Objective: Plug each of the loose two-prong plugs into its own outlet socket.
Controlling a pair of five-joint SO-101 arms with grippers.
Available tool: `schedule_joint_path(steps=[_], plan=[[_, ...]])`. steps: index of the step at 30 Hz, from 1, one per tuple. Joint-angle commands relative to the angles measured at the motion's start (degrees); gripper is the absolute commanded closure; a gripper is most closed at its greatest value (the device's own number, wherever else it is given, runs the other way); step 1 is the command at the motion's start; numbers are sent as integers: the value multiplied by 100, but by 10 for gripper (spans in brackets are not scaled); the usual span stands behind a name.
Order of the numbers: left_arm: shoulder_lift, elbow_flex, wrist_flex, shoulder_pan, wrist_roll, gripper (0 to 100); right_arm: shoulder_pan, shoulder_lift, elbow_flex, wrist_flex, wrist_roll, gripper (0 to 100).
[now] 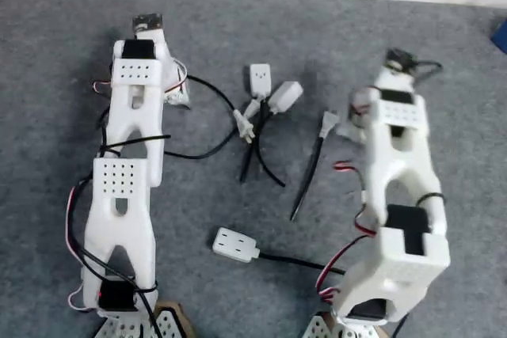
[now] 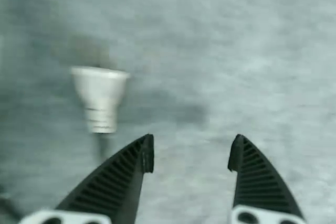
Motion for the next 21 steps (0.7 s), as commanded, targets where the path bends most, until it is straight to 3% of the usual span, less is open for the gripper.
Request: schedule_joint_path(steps=[1,7,12,21], plan=[[57,-330,299,127,105,758,-567,-13,-787,22,-853,770],[180,-356,404,-40,105,759,-1253,40,-1068,-418,-1292,771],[154,-356,413,-119,105,758,-1235,866,-716,-655,-1248,771],[171,-576,466,-127,79,758,-875,1675,-1481,-497,-897,777]])
